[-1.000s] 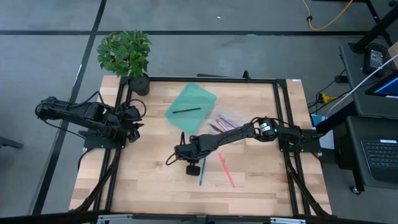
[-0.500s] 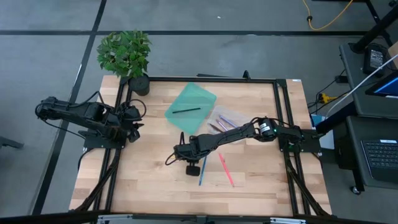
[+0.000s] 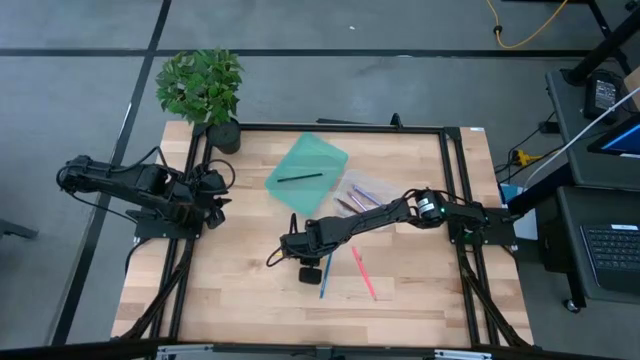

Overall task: Sort pens & pencils
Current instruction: Put the yellow pencil into the blue bin

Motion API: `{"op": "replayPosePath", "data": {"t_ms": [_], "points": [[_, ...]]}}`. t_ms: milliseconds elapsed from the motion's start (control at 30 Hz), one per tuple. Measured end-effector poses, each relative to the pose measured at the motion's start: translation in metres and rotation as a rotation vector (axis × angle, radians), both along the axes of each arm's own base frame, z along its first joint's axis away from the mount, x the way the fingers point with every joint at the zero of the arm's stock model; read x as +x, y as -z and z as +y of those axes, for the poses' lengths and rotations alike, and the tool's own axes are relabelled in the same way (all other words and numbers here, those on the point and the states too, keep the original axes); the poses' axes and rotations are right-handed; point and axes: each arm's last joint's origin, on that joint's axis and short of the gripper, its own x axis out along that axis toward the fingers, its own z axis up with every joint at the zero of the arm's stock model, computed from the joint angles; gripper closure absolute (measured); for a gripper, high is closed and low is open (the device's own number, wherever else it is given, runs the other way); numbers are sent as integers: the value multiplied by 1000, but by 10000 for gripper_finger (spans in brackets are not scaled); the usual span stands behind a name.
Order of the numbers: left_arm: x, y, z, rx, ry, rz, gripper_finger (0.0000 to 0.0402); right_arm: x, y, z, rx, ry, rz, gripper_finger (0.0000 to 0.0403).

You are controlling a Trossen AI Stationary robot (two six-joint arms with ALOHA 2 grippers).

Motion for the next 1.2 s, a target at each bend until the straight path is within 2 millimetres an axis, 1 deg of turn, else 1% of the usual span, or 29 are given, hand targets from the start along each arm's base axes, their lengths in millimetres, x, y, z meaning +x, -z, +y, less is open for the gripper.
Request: {"op": "replayPosePath", "data": {"t_ms": [100, 200, 300, 433, 533, 833, 1200], "points": [[0, 0, 0, 0, -1, -1, 286, 0, 0, 0, -4, 5, -1, 319], [0, 0, 0, 0, 0, 0, 286, 0, 0, 0, -3, 7, -2, 326], [0, 0, 0, 0, -1, 0, 286, 2, 5, 0, -6, 10, 2, 341], [0, 0, 0, 0, -1, 0, 286, 3, 23, 1, 12, 2, 47, 359], [0, 0, 0, 0, 0, 0, 286, 2, 27, 3, 4, 0, 56, 362], [0, 0, 0, 0, 0, 0, 286, 0, 28, 2, -10, 49, 78, 345], [0, 0, 0, 0, 0, 0, 286, -2, 27, 2, 18, 47, 108, 356]]}}
